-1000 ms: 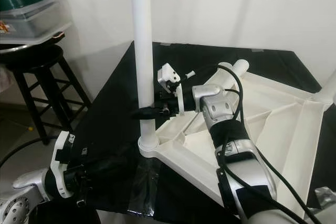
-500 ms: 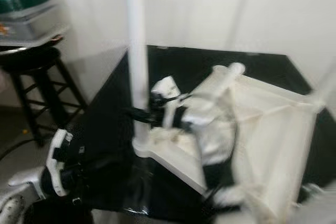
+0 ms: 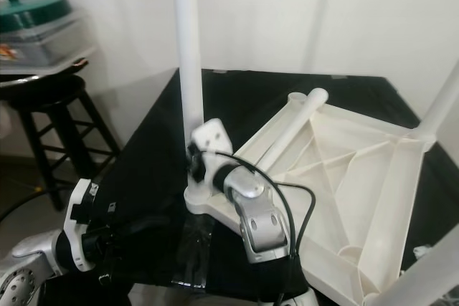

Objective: Building children table

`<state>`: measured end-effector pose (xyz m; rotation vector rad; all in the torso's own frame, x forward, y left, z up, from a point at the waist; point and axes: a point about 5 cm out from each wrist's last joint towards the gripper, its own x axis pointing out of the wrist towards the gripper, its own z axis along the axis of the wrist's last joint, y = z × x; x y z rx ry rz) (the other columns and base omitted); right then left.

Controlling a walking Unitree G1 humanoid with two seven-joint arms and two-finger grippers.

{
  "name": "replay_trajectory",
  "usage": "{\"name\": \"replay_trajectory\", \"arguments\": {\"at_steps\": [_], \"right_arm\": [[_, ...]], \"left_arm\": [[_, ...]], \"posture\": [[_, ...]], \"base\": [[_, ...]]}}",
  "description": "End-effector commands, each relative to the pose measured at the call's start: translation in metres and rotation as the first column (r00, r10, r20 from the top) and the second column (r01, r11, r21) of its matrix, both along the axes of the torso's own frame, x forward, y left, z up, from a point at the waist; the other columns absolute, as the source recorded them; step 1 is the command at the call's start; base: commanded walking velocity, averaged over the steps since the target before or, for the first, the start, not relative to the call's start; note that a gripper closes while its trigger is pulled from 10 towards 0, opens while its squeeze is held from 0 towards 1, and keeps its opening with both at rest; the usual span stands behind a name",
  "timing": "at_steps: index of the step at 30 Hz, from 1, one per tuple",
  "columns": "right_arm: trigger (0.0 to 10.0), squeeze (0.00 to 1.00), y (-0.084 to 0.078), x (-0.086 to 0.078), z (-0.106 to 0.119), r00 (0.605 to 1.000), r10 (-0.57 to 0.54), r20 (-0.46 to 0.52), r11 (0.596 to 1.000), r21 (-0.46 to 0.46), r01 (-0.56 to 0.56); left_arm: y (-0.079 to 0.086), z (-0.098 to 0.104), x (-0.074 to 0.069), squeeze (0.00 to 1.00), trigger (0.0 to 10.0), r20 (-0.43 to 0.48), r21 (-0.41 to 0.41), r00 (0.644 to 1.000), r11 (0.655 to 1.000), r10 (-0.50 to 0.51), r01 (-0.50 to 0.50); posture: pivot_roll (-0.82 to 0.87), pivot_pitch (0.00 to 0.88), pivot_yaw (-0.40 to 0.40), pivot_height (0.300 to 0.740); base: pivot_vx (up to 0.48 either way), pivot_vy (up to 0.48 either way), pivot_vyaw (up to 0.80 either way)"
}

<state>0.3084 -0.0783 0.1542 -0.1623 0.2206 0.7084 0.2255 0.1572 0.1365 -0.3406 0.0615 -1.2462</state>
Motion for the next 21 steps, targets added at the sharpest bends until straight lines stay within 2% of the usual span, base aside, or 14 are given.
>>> {"name": "replay_trajectory", "arguments": {"at_steps": [1,3,5,8,9,10,11,12,15,18,19,20,21], "right_arm": [[10.0,1.00,0.011,0.002,0.028,0.979,0.195,0.061,0.974,0.104,-0.200],[10.0,1.00,0.008,0.006,0.047,0.926,0.351,0.141,0.924,0.108,-0.367],[10.0,1.00,0.003,0.010,0.052,0.890,0.422,0.173,0.902,0.015,-0.431],[10.0,1.00,0.002,0.010,0.053,0.876,0.447,0.181,0.892,-0.025,-0.451],[10.0,0.31,0.001,0.013,0.056,0.833,0.526,0.172,0.848,-0.032,-0.529],[10.0,0.00,-0.003,0.021,0.060,0.806,0.568,0.165,0.821,-0.044,-0.569],[10.0,0.00,-0.006,0.028,0.063,0.784,0.602,0.152,0.797,-0.047,-0.603],[10.0,0.00,-0.006,0.028,0.063,0.784,0.602,0.152,0.797,-0.047,-0.603],[10.0,0.00,-0.012,0.039,0.074,0.732,0.669,0.126,0.740,-0.028,-0.672],[10.0,0.00,-0.012,0.039,0.074,0.732,0.669,0.126,0.740,-0.028,-0.672],[3.6,0.00,-0.013,0.042,0.078,0.725,0.677,0.125,0.732,-0.017,-0.681],[3.6,0.00,-0.013,0.042,0.078,0.725,0.677,0.125,0.732,-0.017,-0.681],[0.0,0.00,-0.014,0.045,0.081,0.715,0.690,0.114,0.719,0.003,-0.695]], "left_arm": [[0.000,-0.001,0.000,0.00,10.0,-0.005,0.004,1.000,1.000,0.004,-0.004],[-0.001,-0.002,0.001,0.00,10.0,-0.006,0.005,1.000,1.000,0.001,-0.001],[-0.002,-0.003,0.001,0.00,10.0,-0.008,0.006,1.000,1.000,-0.003,0.003],[-0.002,-0.003,0.001,0.00,10.0,-0.009,0.006,1.000,1.000,-0.005,0.005],[-0.002,-0.004,0.001,0.00,10.0,-0.008,0.007,1.000,1.000,-0.004,0.004],[-0.003,-0.004,0.002,0.00,10.0,-0.006,0.009,1.000,1.000,-0.003,0.003],[-0.004,-0.004,0.002,0.00,10.0,-0.004,0.011,1.000,1.000,-0.001,0.001],[-0.004,-0.004,0.002,0.00,10.0,-0.004,0.011,1.000,1.000,-0.001,0.001],[-0.004,-0.004,0.002,0.00,10.0,-0.002,0.013,1.000,1.000,0.000,0.000],[-0.004,-0.004,0.002,0.00,10.0,-0.002,0.013,1.000,1.000,0.000,0.000],[-0.004,-0.004,0.002,0.00,10.0,-0.002,0.013,1.000,1.000,0.000,0.000],[-0.004,-0.004,0.002,0.00,10.0,-0.002,0.013,1.000,1.000,0.000,0.000],[-0.004,-0.004,0.002,0.00,10.0,-0.002,0.014,1.000,1.000,0.000,0.000]], "posture": [[-0.04,0.000,-0.006,0.740],[-0.04,0.000,-0.008,0.740],[-0.04,0.000,-0.009,0.740],[-0.04,0.000,-0.009,0.740],[-0.03,0.000,-0.009,0.740],[-0.02,0.000,-0.008,0.740],[-0.02,0.000,-0.009,0.740],[-0.02,0.000,-0.009,0.740],[-0.02,0.000,-0.007,0.740],[-0.02,0.000,-0.007,0.740],[-0.02,0.000,-0.007,0.740],[-0.02,0.000,-0.007,0.740],[-0.01,0.000,-0.006,0.740]], "base": [[0.000,0.000,0.00],[0.000,0.000,0.00],[0.000,0.000,0.00],[0.000,0.000,0.00],[0.000,0.000,0.00],[0.000,0.000,0.00],[0.000,0.000,0.00],[0.000,0.000,0.00],[0.000,0.000,0.00],[0.000,0.000,0.00],[0.000,0.000,0.00],[0.000,0.000,0.00],[0.000,0.000,0.00]]}}
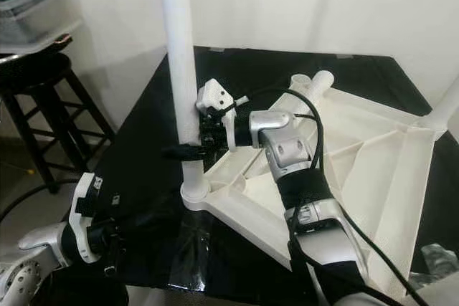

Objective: Building children table

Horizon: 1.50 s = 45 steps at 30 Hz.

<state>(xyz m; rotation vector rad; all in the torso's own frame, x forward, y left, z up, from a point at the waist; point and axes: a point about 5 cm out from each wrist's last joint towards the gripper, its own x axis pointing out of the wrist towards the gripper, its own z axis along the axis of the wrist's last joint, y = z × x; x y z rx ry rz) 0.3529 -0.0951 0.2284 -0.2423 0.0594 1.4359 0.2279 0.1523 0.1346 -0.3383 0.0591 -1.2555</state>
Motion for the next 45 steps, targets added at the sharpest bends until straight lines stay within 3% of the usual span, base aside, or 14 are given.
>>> {"name": "replay_trajectory", "arguments": {"at_steps": [1,11,15,16,17,18,19,20,22,30,31,43,44,45], "right_arm": [[0.0,0.00,0.001,0.004,0.007,0.999,0.045,0.002,0.999,0.017,-0.045],[0.0,0.00,-0.005,0.006,-0.001,0.999,0.035,-0.031,0.999,0.013,-0.034],[0.0,0.00,-0.016,0.001,-0.030,0.987,-0.145,-0.071,0.989,-0.024,0.144],[0.0,0.00,-0.010,-0.006,-0.054,0.926,-0.361,-0.109,0.932,-0.069,0.355],[0.0,0.00,-0.010,-0.006,-0.054,0.926,-0.361,-0.109,0.932,-0.069,0.355],[0.0,0.00,0.000,-0.027,-0.080,0.807,-0.588,-0.049,0.805,-0.131,0.579],[0.0,0.00,0.000,-0.027,-0.080,0.807,-0.588,-0.049,0.805,-0.131,0.579],[0.0,0.00,0.015,-0.051,-0.092,0.701,-0.708,-0.085,0.706,-0.131,0.696],[0.0,0.00,0.023,-0.058,-0.086,0.672,-0.740,-0.025,0.670,-0.111,0.734],[0.0,0.00,0.036,-0.049,-0.079,0.742,-0.670,0.016,0.736,-0.114,0.667],[10.0,1.00,0.037,-0.042,-0.071,0.776,-0.630,-0.013,0.773,-0.095,0.627],[10.0,0.95,0.010,-0.020,-0.013,0.960,-0.281,-0.009,0.953,0.113,0.280],[10.0,0.08,0.004,-0.017,-0.011,0.976,-0.215,-0.022,0.970,0.107,0.216],[10.0,0.08,0.004,-0.017,-0.011,0.976,-0.215,-0.022,0.970,0.107,0.216]], "left_arm": [[0.000,-0.002,-0.001,0.00,10.0,-0.007,0.015,1.000,1.000,0.008,-0.008],[0.001,-0.001,-0.002,0.00,10.0,-0.009,0.014,1.000,1.000,0.007,-0.006],[0.002,0.000,-0.003,0.00,10.0,-0.009,0.011,1.000,1.000,0.006,-0.006],[0.005,0.001,-0.004,0.00,10.0,-0.008,0.010,1.000,1.000,0.006,-0.006],[0.005,0.001,-0.004,0.00,10.0,-0.008,0.010,1.000,1.000,0.006,-0.006],[0.007,0.002,-0.004,0.00,10.0,-0.008,0.011,1.000,1.000,0.006,-0.006],[0.007,0.002,-0.004,0.00,10.0,-0.008,0.011,1.000,1.000,0.006,-0.006],[0.009,0.002,-0.004,0.00,10.0,-0.010,0.013,1.000,1.000,0.006,-0.006],[0.010,0.002,-0.003,0.00,10.0,-0.012,0.015,1.000,1.000,0.004,-0.004],[0.009,0.001,0.001,0.00,10.0,-0.012,0.016,1.000,1.000,0.005,-0.004],[0.009,0.000,0.001,0.00,10.0,-0.006,0.010,1.000,1.000,0.023,-0.023],[0.006,0.000,0.001,0.00,10.0,-0.008,0.013,1.000,1.000,0.011,-0.010],[0.006,0.000,0.002,0.00,10.0,-0.008,0.012,1.000,1.000,0.010,-0.010],[0.006,0.000,0.002,0.00,10.0,-0.008,0.012,1.000,1.000,0.010,-0.010]], "posture": [[-0.01,0.000,-0.006,0.740],[-0.02,0.000,0.000,0.740],[-0.03,0.000,-0.003,0.740],[-0.04,0.011,-0.007,0.740],[-0.04,0.011,-0.007,0.740],[-0.04,0.027,-0.003,0.740],[-0.04,0.027,-0.003,0.740],[-0.04,0.030,0.009,0.740],[-0.07,0.013,0.025,0.740],[-0.05,0.002,0.006,0.740],[-0.05,0.000,0.005,0.740],[-0.05,0.000,0.006,0.740],[-0.04,0.000,0.006,0.740],[-0.04,0.000,0.006,0.740]], "base": [[0.000,0.000,0.00],[0.000,0.000,0.00],[0.000,0.000,0.00],[0.000,0.000,0.00],[0.000,0.000,0.00],[0.000,0.000,0.00],[0.000,0.000,0.00],[0.000,0.000,0.00],[0.000,0.000,0.00],[0.000,0.000,0.00],[0.000,0.000,0.00],[0.000,0.000,0.00],[0.000,0.000,0.00],[0.000,0.000,0.00]]}}
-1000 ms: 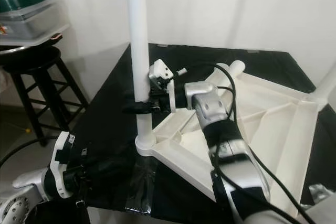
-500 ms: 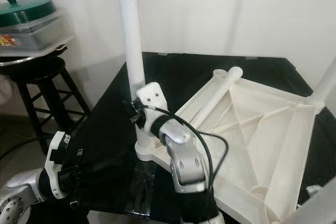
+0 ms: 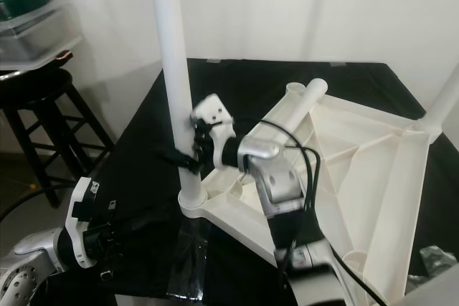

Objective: Building children table

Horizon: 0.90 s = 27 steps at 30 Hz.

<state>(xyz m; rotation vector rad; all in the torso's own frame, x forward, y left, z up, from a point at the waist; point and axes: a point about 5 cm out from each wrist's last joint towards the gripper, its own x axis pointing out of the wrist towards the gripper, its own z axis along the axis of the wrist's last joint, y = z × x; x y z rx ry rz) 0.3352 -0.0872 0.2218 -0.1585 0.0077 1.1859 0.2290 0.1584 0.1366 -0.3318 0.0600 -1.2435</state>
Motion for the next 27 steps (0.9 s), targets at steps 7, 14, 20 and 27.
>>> {"name": "replay_trajectory", "arguments": {"at_steps": [7,14,20,27], "right_arm": [[10.0,0.00,-0.011,0.011,-0.003,0.975,0.212,-0.064,0.976,-0.044,-0.215],[0.0,0.00,-0.005,0.026,0.005,0.956,0.276,-0.097,0.961,0.007,-0.276],[0.0,0.00,-0.013,0.027,0.003,0.952,0.287,-0.104,0.957,0.001,-0.289],[0.0,0.00,-0.025,0.029,-0.044,0.975,-0.189,-0.118,0.975,-0.138,0.172]], "left_arm": [[-0.001,-0.003,0.000,0.00,10.0,-0.008,0.008,1.000,1.000,0.000,0.000],[-0.002,-0.004,-0.004,0.00,10.0,-0.010,0.016,1.000,1.000,0.001,-0.001],[-0.002,-0.004,-0.005,0.00,10.0,-0.013,0.016,1.000,1.000,0.000,0.001],[-0.002,-0.004,-0.005,0.00,10.0,-0.014,0.013,1.000,1.000,-0.001,0.001]], "posture": [[-0.02,0.000,0.004,0.740],[0.00,0.000,0.002,0.740],[-0.01,0.000,0.003,0.740],[-0.02,0.000,-0.025,0.740]], "base": [[0.000,0.000,0.00],[0.000,0.000,0.00],[0.000,0.000,0.00],[0.000,0.000,0.00]]}}
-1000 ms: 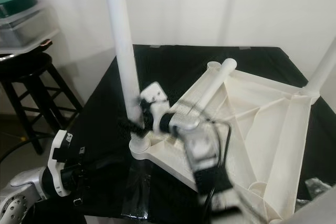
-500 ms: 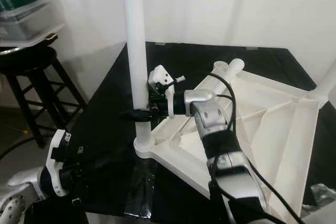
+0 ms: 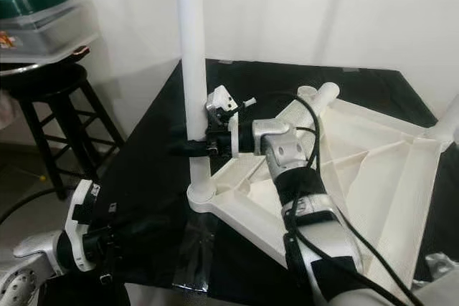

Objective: Building children table

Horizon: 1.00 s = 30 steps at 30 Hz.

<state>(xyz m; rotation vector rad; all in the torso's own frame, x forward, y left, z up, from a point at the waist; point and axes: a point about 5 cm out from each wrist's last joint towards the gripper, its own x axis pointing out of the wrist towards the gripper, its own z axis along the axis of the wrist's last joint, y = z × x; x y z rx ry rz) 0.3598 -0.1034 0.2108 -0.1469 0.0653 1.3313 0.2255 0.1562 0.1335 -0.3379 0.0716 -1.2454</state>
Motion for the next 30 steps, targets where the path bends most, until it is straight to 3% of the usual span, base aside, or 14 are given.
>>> {"name": "replay_trajectory", "arguments": {"at_steps": [1,2,4,5,6,13,14,17,18,23,26,27,29,30], "right_arm": [[0.0,0.00,-0.008,0.004,-0.032,0.948,-0.317,-0.040,0.942,-0.124,0.310],[0.0,0.00,-0.008,0.004,-0.032,0.948,-0.317,-0.040,0.942,-0.124,0.310],[0.0,0.00,0.024,-0.048,-0.082,0.807,-0.578,-0.125,0.813,-0.179,0.554],[0.0,0.00,0.024,-0.048,-0.082,0.807,-0.578,-0.125,0.813,-0.179,0.554],[0.0,0.00,0.029,-0.062,-0.076,0.762,-0.647,-0.032,0.755,-0.169,0.634],[0.0,0.00,0.040,-0.050,-0.067,0.801,-0.599,-0.026,0.793,-0.157,0.588],[10.0,0.00,0.042,-0.049,-0.065,0.806,-0.592,-0.011,0.796,-0.163,0.583],[10.0,0.01,0.044,-0.043,-0.059,0.824,-0.566,-0.018,0.817,-0.144,0.558],[10.0,1.00,0.045,-0.040,-0.050,0.858,-0.511,-0.047,0.857,-0.111,0.504],[10.0,1.00,0.045,-0.035,-0.034,0.912,-0.408,-0.043,0.913,-0.048,0.406],[10.0,1.00,0.035,-0.029,-0.006,0.980,-0.198,0.023,0.980,0.019,0.198],[10.0,0.35,0.026,-0.026,0.001,0.994,-0.088,0.058,0.996,0.004,0.088],[10.0,0.35,0.026,-0.026,0.001,0.994,-0.088,0.058,0.996,0.004,0.088],[10.0,0.00,0.018,-0.023,0.005,0.998,-0.010,0.067,1.000,-0.029,0.012]], "left_arm": [[0.000,-0.001,-0.001,0.00,10.0,-0.002,0.012,1.000,1.000,0.003,-0.003],[0.000,-0.001,-0.001,0.00,10.0,-0.002,0.012,1.000,1.000,0.003,-0.003],[0.003,0.000,-0.001,0.00,10.0,-0.001,0.011,1.000,1.000,0.005,-0.005],[0.003,0.000,-0.001,0.00,10.0,-0.001,0.011,1.000,1.000,0.005,-0.005],[0.005,0.000,0.002,0.00,10.0,-0.002,0.015,1.000,1.000,-0.002,0.002],[0.004,-0.001,0.005,0.00,10.0,-0.001,0.022,1.000,1.000,-0.012,0.012],[0.004,-0.001,0.005,0.00,10.0,0.003,0.018,1.000,1.000,0.001,-0.001],[0.005,-0.001,0.004,0.00,10.0,0.008,0.010,1.000,1.000,0.020,-0.020],[0.004,-0.001,0.004,0.00,10.0,0.009,0.010,1.000,1.000,0.022,-0.022],[0.004,-0.001,0.003,0.00,10.0,0.009,0.011,1.000,1.000,0.020,-0.020],[0.003,-0.001,0.003,0.00,10.0,0.009,0.011,1.000,1.000,0.014,-0.015],[0.002,0.000,0.003,0.00,10.0,0.009,0.010,1.000,1.000,0.013,-0.013],[0.002,0.000,0.003,0.00,10.0,0.009,0.010,1.000,1.000,0.013,-0.013],[0.001,0.000,0.003,0.00,10.0,0.009,0.009,1.000,1.000,0.012,-0.012]], "posture": [[-0.02,0.000,-0.025,0.740],[-0.02,0.000,-0.025,0.740],[-0.04,0.005,0.004,0.740],[-0.04,0.005,0.004,0.740],[-0.06,0.000,0.012,0.740],[-0.04,0.000,-0.003,0.740],[-0.04,0.000,-0.004,0.740],[-0.04,0.000,-0.007,0.740],[-0.03,0.000,-0.009,0.740],[-0.03,0.000,-0.008,0.740],[-0.03,0.000,-0.005,0.740],[-0.03,0.000,-0.006,0.740],[-0.03,0.000,-0.006,0.740],[-0.02,0.000,-0.007,0.740]], "base": [[0.000,0.000,0.00],[0.000,0.000,0.00],[0.000,0.000,0.00],[0.000,0.000,0.00],[0.000,0.000,0.00],[0.000,0.000,0.00],[0.000,0.000,0.00],[0.000,0.000,0.00],[0.000,0.000,0.00],[0.000,0.000,0.00],[0.000,0.000,0.00],[0.000,0.000,0.00],[0.000,0.000,0.00],[0.000,0.000,0.00]]}}
